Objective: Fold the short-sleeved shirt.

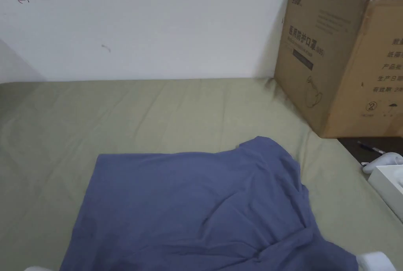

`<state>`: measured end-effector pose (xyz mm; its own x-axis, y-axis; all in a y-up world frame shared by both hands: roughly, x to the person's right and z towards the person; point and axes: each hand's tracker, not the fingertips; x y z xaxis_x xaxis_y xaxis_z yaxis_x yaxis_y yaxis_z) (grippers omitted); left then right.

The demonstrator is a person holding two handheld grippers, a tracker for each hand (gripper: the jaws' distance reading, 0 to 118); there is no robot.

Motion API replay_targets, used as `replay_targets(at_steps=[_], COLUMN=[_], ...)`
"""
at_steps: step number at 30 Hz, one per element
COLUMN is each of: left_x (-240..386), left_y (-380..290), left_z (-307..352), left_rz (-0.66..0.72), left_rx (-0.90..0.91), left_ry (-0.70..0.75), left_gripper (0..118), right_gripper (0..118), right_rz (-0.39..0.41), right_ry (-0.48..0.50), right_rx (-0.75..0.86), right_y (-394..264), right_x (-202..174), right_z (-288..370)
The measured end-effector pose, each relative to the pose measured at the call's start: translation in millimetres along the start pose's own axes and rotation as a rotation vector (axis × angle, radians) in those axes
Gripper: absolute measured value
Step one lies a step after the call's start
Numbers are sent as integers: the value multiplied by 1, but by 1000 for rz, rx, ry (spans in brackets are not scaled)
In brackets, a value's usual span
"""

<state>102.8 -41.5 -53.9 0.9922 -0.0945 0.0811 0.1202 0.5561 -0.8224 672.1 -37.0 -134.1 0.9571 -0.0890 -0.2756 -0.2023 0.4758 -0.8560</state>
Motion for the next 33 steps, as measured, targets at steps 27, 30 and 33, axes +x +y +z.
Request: replay_targets(at_steps=[27, 30, 33], left_x=[8, 6, 10], left_y=[20, 19, 19], left_z=[79, 59, 50], left_rz=[292, 297, 298], left_rx=[-125, -51, -11], left_ry=[-179, -91, -85], left_gripper=[0, 4, 70], right_gripper=[0, 0, 0], right_rz=[-16, 28, 53], right_ry=[149, 141, 136], right_rx=[507, 481, 461], right_y=[-18, -21, -21], right_x=[-124, -133, -137], right_z=[134, 126, 121])
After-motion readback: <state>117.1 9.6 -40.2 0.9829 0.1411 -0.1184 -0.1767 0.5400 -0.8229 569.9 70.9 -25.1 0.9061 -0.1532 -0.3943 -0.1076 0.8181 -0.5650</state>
